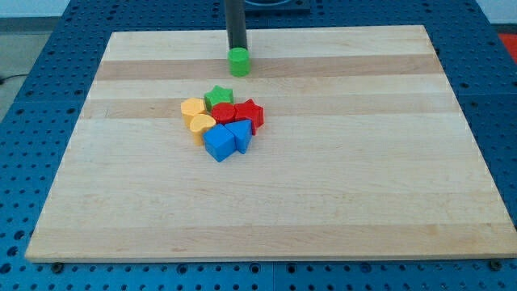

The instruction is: Place the green circle above the red star

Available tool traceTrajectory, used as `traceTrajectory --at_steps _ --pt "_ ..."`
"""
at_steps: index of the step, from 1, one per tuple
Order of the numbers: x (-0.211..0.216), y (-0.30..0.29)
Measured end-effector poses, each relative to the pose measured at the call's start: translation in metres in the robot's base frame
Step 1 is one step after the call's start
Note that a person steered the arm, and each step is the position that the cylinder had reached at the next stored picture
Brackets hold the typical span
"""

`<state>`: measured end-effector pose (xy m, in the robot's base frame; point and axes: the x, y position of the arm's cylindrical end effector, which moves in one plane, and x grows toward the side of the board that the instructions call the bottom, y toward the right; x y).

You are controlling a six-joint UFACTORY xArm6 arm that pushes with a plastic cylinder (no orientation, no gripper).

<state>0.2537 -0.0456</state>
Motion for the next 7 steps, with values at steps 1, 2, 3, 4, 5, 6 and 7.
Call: traceTrajectory --at_steps 1,2,3,4,5,6,7 --pt "0.012 0.005" --pt "0.026 0.021" --pt "0.015 0.021" --pt "0.014 0.0" --pt "0.034 -0.006" --pt "0.059 -0.005" --pt "0.069 0.003"
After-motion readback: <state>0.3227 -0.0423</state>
